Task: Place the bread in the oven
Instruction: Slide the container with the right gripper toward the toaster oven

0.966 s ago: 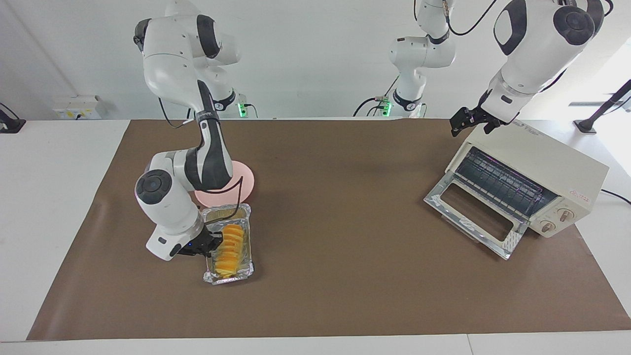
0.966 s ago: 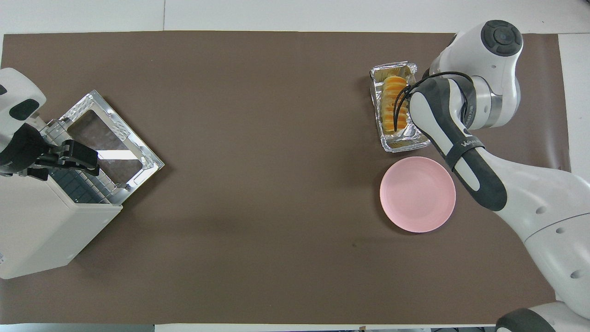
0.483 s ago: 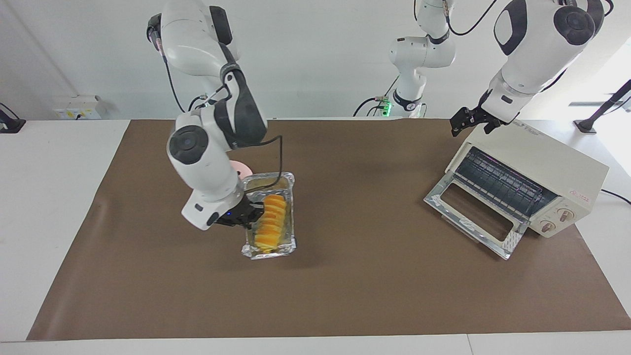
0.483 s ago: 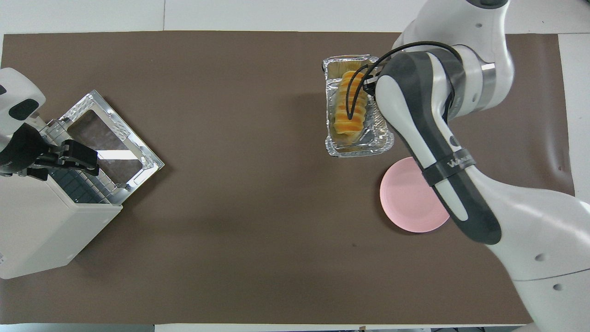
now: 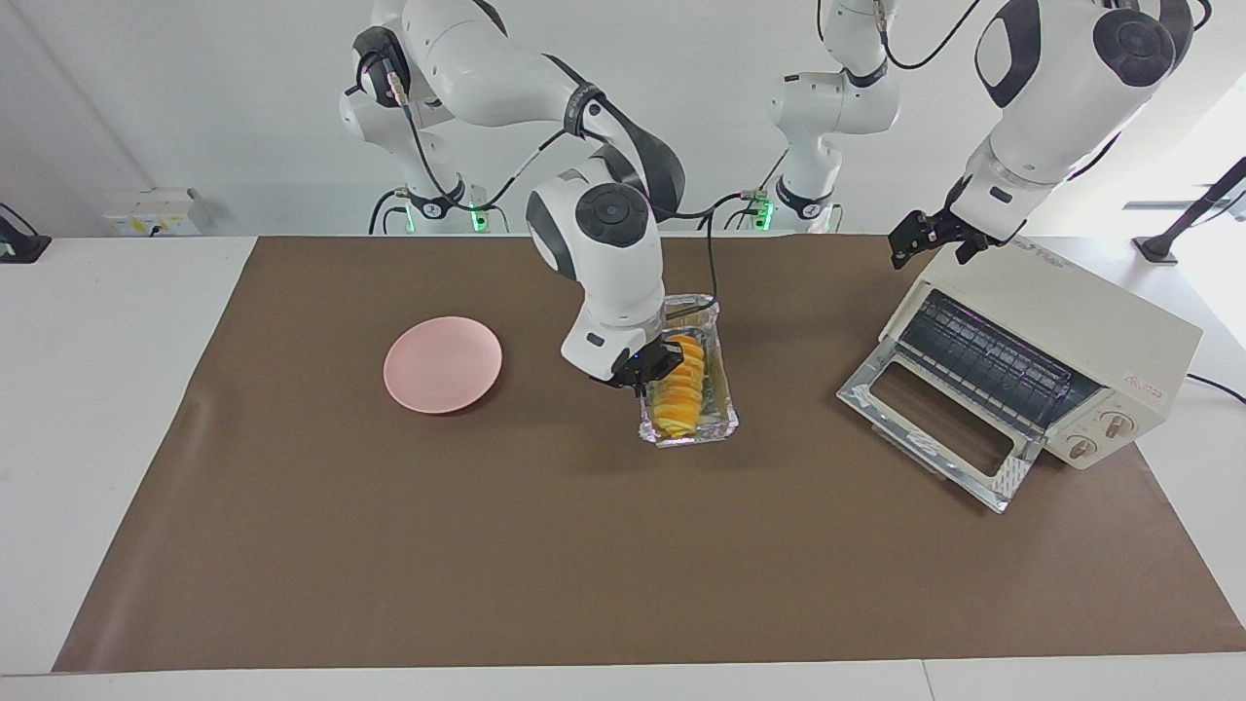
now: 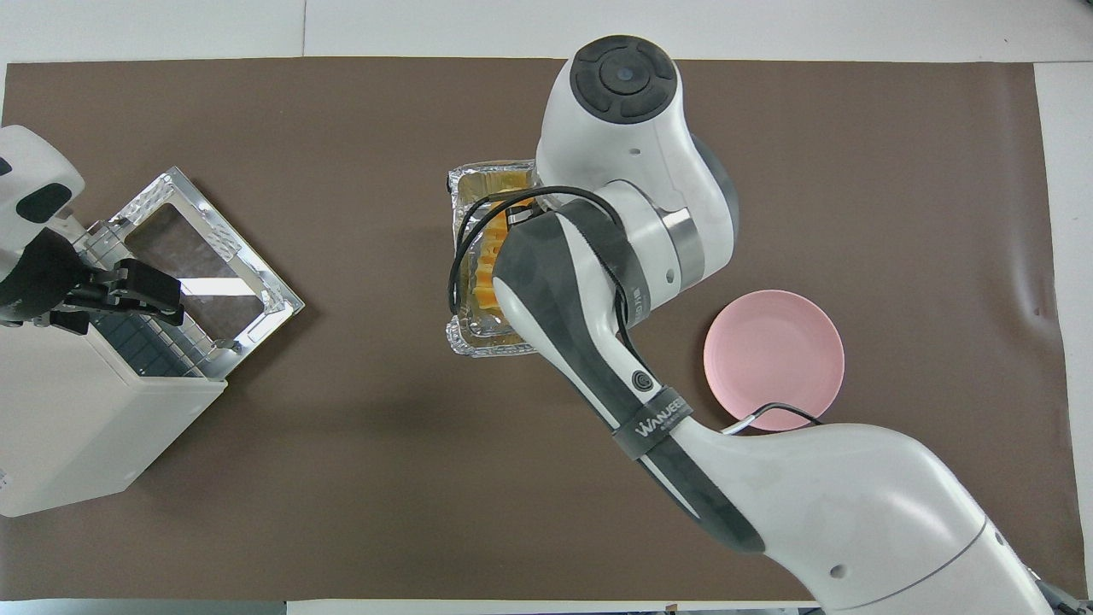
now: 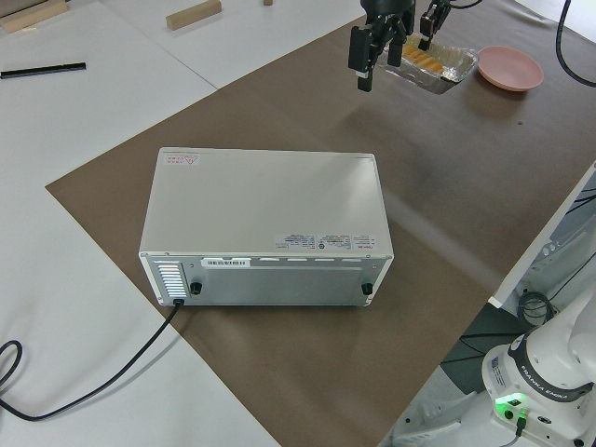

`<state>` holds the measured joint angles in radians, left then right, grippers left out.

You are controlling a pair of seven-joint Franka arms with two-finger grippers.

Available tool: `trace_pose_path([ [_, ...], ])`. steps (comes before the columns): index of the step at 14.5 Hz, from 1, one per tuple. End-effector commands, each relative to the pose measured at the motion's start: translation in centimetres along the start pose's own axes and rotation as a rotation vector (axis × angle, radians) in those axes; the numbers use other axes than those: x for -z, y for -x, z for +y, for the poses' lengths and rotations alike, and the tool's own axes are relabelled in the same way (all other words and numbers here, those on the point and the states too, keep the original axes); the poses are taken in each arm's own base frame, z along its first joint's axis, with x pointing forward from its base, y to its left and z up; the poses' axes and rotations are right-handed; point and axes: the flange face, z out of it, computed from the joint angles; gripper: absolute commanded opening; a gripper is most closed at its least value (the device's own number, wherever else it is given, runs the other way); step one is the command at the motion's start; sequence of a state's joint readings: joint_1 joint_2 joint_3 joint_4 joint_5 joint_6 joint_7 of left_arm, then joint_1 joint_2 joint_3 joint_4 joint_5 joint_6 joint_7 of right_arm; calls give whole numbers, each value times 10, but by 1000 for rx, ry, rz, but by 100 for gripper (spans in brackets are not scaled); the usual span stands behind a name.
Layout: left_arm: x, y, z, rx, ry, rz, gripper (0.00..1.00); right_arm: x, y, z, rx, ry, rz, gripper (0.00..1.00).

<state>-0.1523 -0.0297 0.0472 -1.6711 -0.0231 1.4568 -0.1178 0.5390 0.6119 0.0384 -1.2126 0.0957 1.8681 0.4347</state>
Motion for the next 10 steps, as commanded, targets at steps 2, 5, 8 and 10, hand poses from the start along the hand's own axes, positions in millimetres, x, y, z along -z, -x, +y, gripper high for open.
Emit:
trace_pose_path([
  [2, 10, 10, -1, 2, -11, 33, 100, -47, 12, -7, -3, -1, 27, 0],
  [5, 11, 9, -3, -5, -10, 40, 100, -77, 30, 1, -3, -5, 49, 0],
  [8, 10, 8, -6, 5, -6, 49, 100, -99, 55, 1, 10, -3, 56, 0],
  [10, 10, 7, -5, 3, -5, 47, 100, -97, 54, 2, -2, -3, 53, 17],
])
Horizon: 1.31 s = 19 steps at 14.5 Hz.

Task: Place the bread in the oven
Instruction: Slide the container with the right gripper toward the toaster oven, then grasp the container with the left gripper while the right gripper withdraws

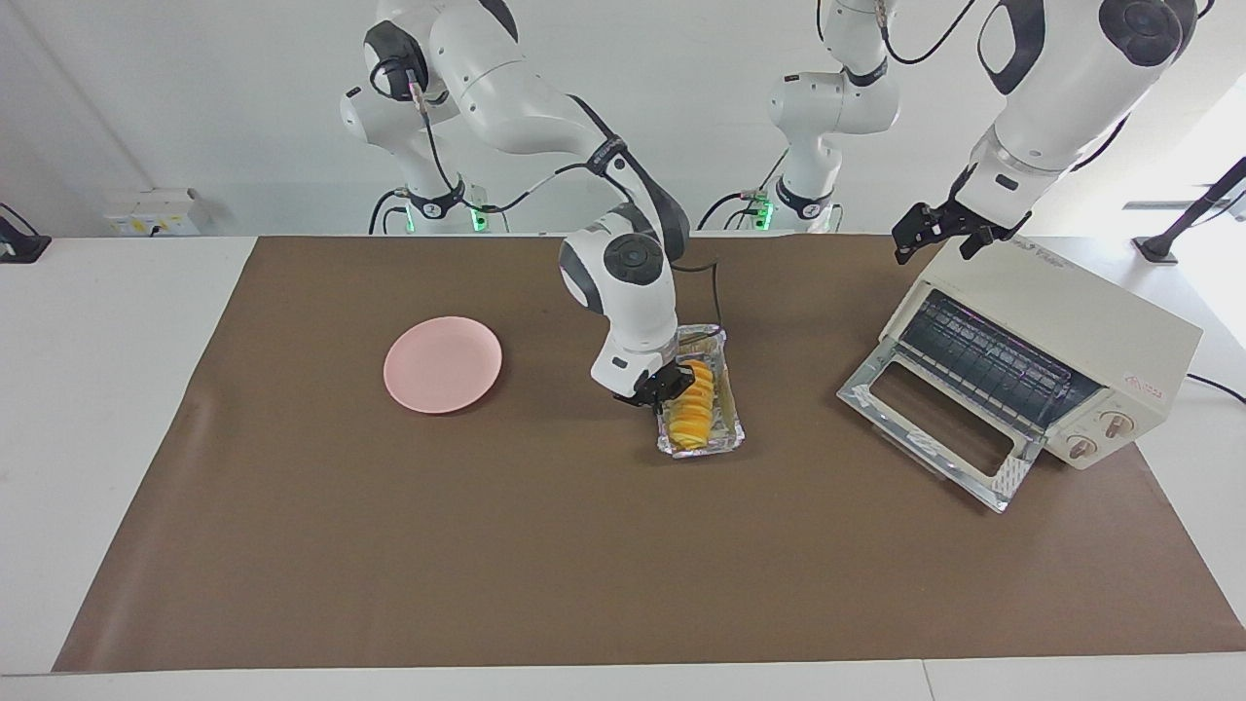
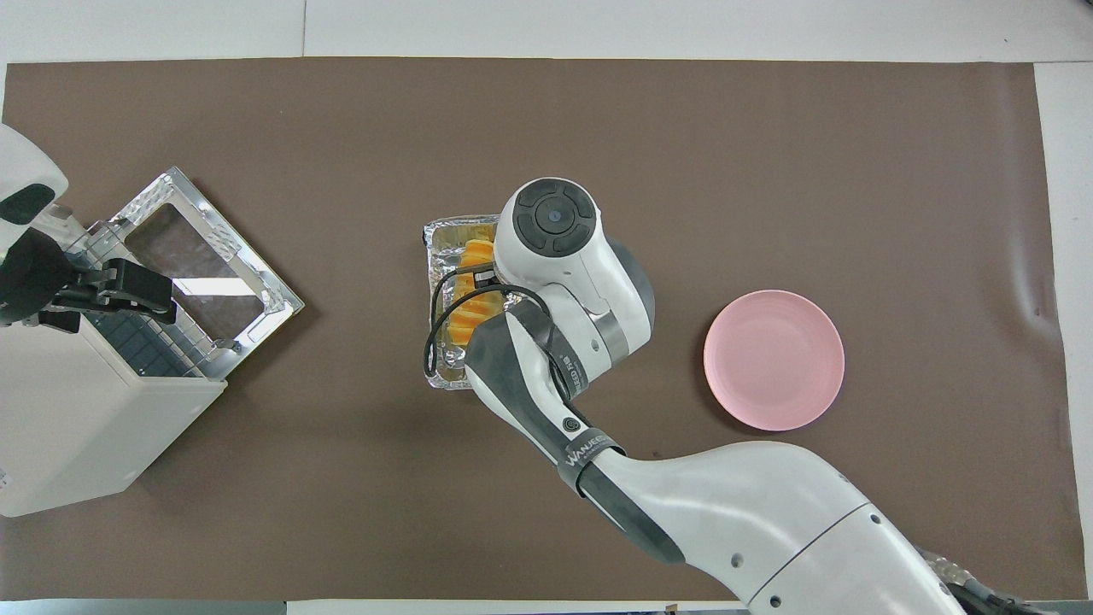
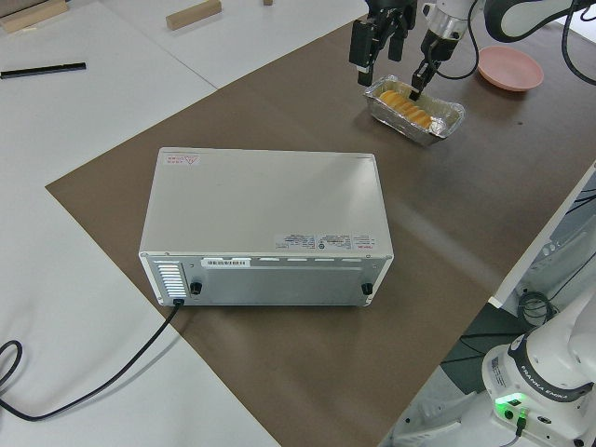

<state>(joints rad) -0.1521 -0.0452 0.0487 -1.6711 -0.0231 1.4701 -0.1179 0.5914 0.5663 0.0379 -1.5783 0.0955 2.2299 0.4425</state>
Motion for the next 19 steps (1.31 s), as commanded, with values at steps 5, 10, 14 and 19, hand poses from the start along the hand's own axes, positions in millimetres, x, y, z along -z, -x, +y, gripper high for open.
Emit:
trace_pose_path([
  [5, -6, -6, -1, 4, -8, 34, 100, 48, -5, 9, -103, 17, -26, 100],
  [10, -45, -12, 55, -18, -13, 78, 100, 117, -35, 70, -184, 19, -39, 100],
  [14, -110, -24, 191, 83, -4, 125, 100, 189, -39, 157, -74, 30, -49, 100],
  [19, -185, -24, 291, -15, 45, 173, 100, 242, -30, 233, 49, 43, -62, 100],
])
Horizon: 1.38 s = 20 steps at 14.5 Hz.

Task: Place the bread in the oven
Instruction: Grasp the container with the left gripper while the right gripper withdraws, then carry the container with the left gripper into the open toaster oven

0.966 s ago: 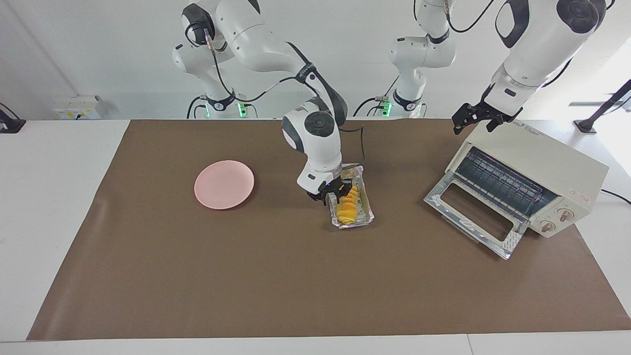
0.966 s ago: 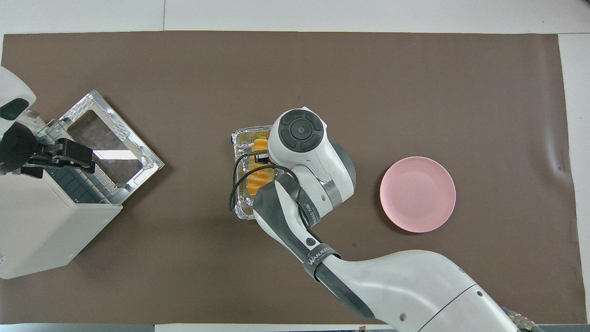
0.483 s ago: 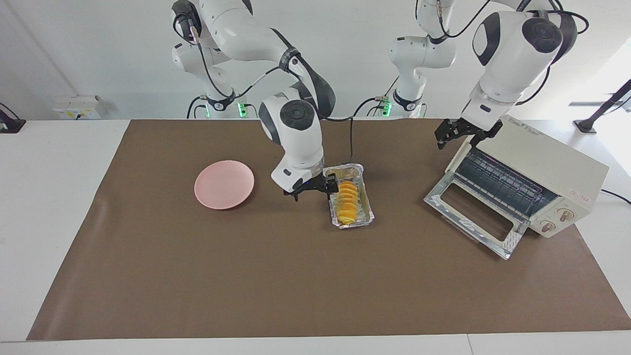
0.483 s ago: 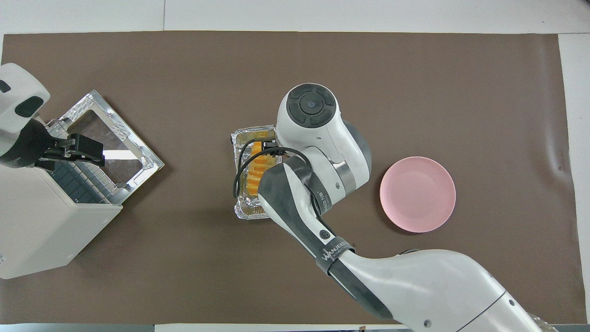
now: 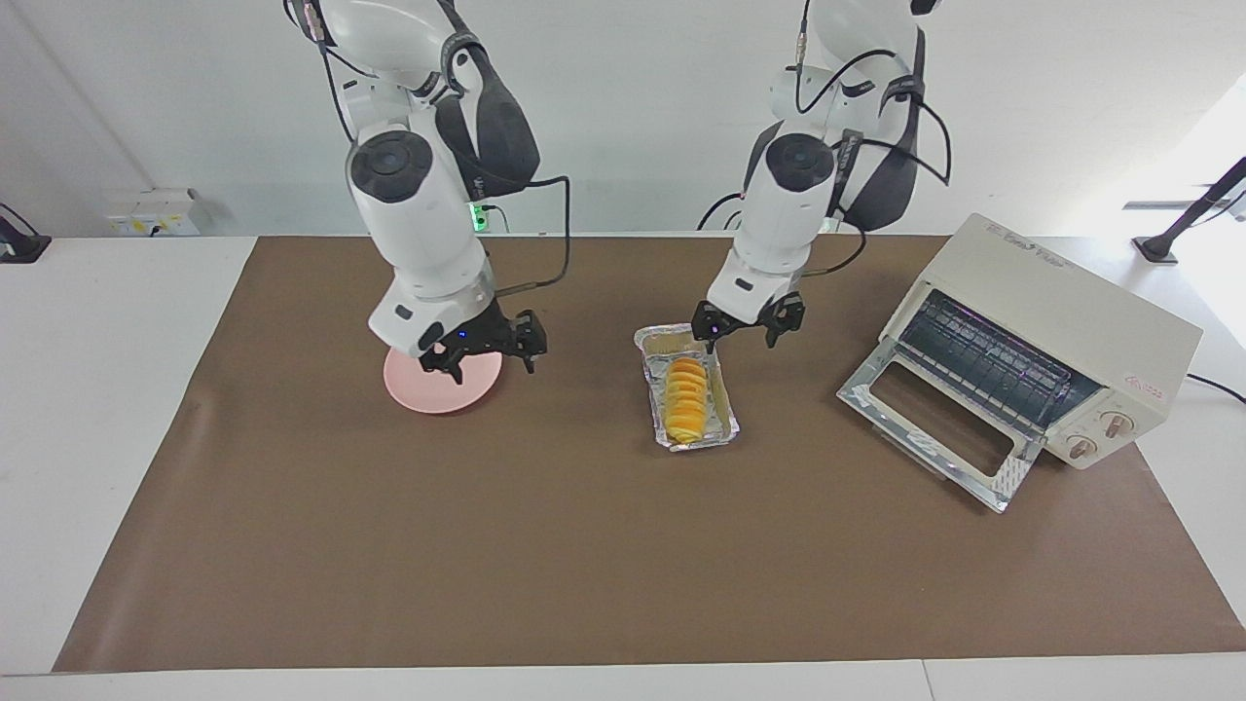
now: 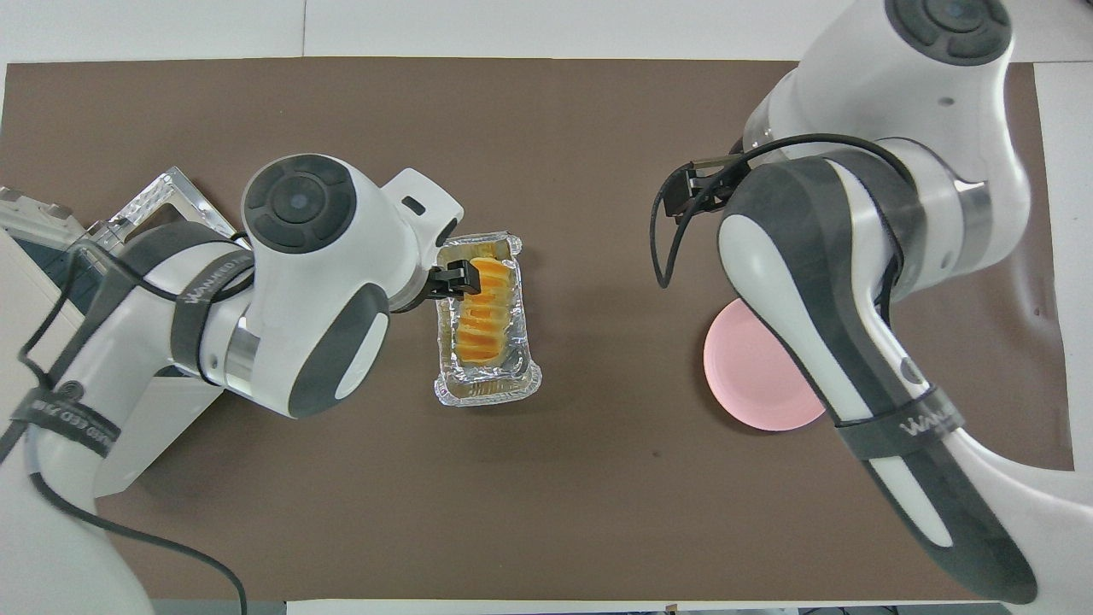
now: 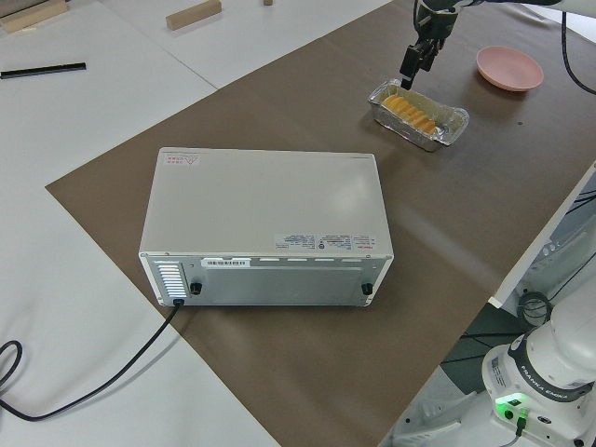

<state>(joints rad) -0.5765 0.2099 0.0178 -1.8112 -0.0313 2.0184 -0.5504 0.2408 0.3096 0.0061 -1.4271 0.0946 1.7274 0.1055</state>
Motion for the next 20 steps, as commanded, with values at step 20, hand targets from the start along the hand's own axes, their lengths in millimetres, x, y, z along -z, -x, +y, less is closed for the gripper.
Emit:
trace_pose_path([
  [20, -97, 17, 105, 136, 29, -29, 90, 126, 135, 156, 89, 92, -45, 100],
])
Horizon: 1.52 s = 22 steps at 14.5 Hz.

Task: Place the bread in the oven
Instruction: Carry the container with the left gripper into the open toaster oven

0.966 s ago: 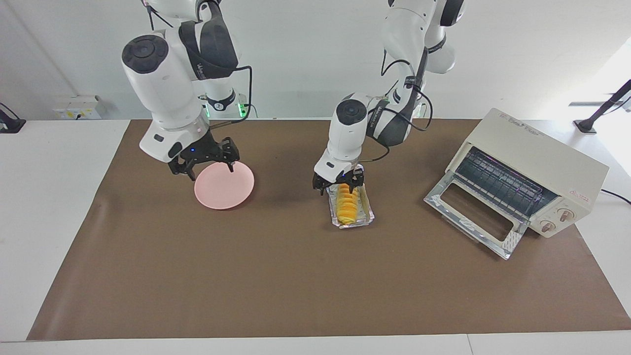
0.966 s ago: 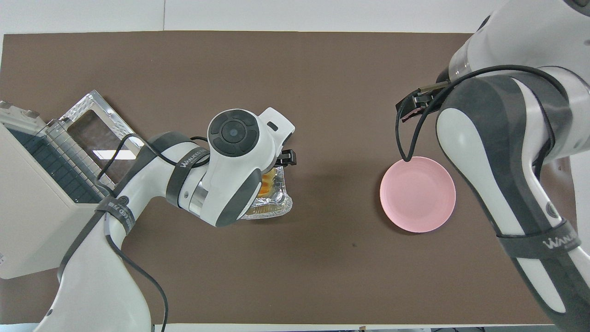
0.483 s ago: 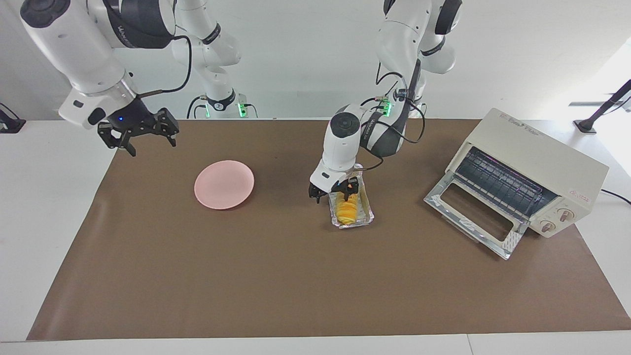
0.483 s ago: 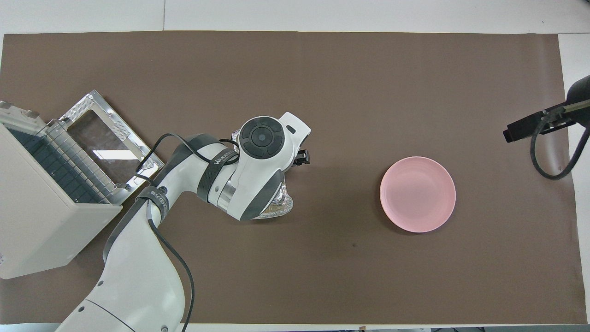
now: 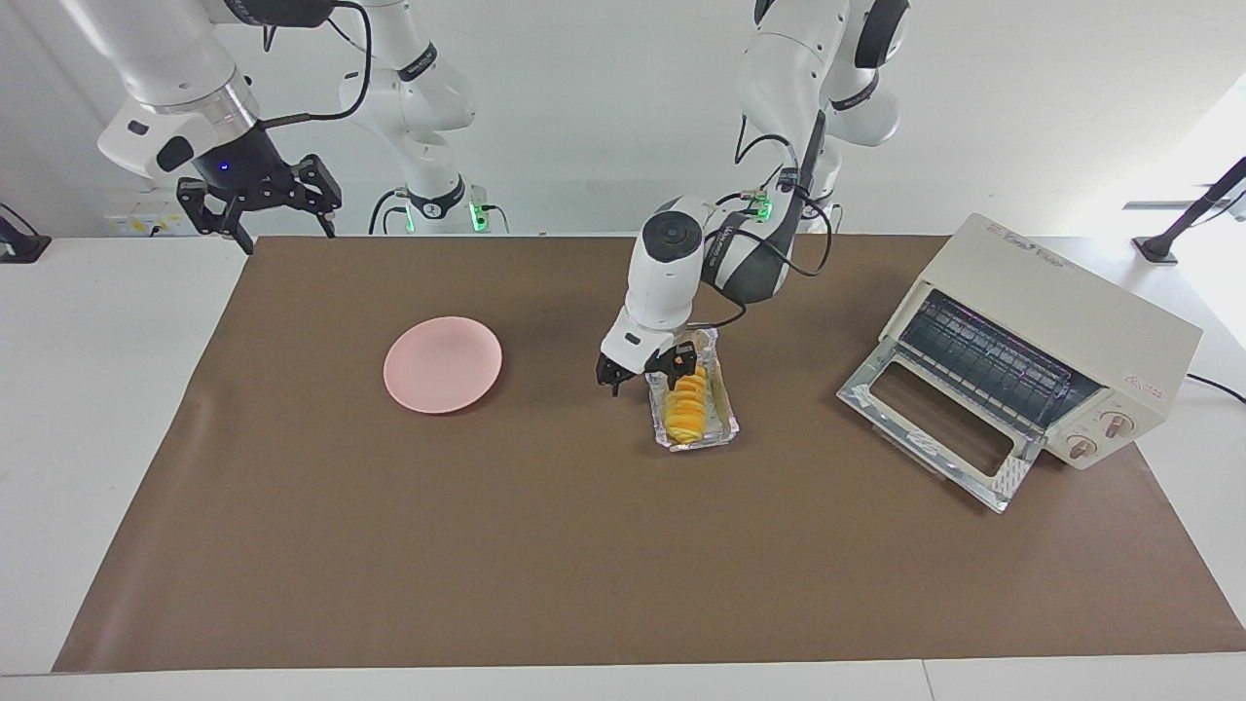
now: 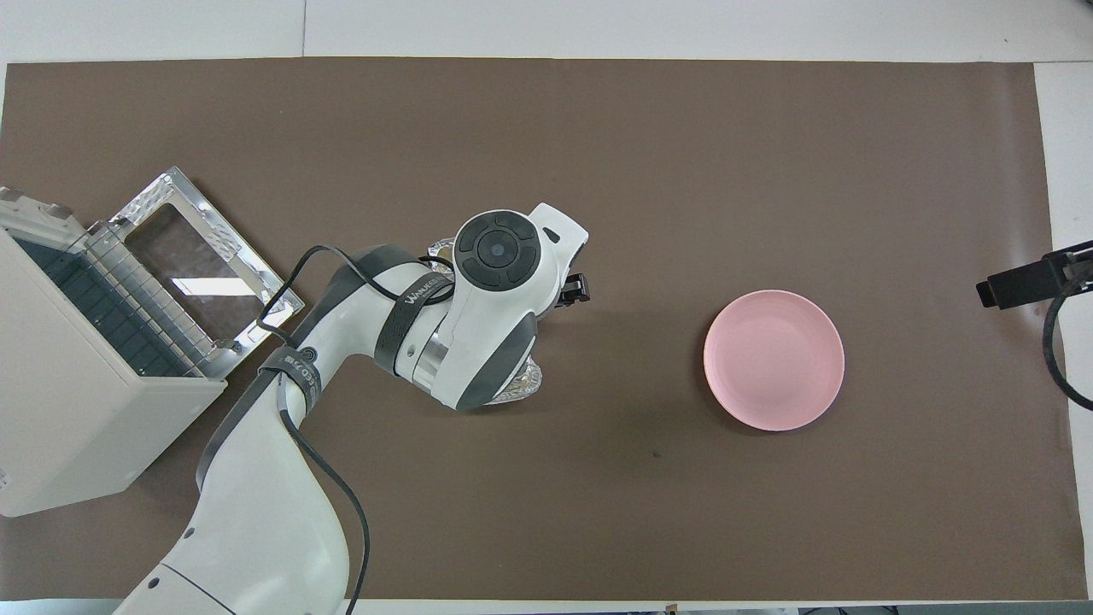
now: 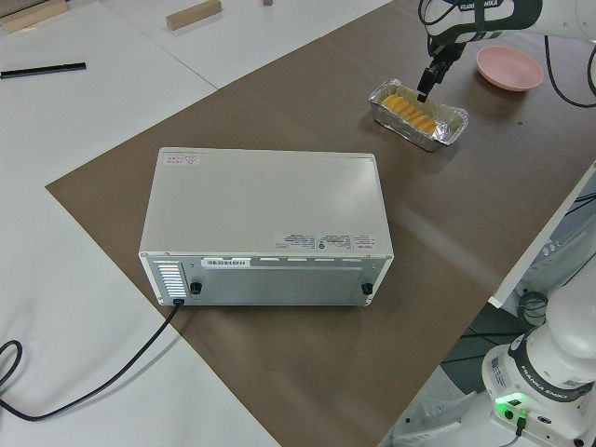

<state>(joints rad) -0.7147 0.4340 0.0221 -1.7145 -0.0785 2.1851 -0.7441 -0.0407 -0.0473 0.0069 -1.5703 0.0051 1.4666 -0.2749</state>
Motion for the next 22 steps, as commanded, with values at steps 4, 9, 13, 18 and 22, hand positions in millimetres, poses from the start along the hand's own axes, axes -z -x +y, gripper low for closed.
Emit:
trace_pose_path([
  [4, -22, 11, -4, 57, -41, -54, 60, -7, -1, -10, -26, 20, 17, 100],
  [9, -25, 6, -17, 77, -69, -80, 0, -8, -1, -4, -38, 14, 10, 100],
  [13, -5, -13, -37, 122, -111, -127, 0, -8, -2, -1, -86, -2, 10, 100],
  [18, 72, -100, -138, 403, -141, -79, 0, -7, -2, -2, -99, -4, 15, 100],
  [22, 102, -143, -248, 586, -130, -70, 0, -5, -2, 1, -117, -16, 22, 100],
])
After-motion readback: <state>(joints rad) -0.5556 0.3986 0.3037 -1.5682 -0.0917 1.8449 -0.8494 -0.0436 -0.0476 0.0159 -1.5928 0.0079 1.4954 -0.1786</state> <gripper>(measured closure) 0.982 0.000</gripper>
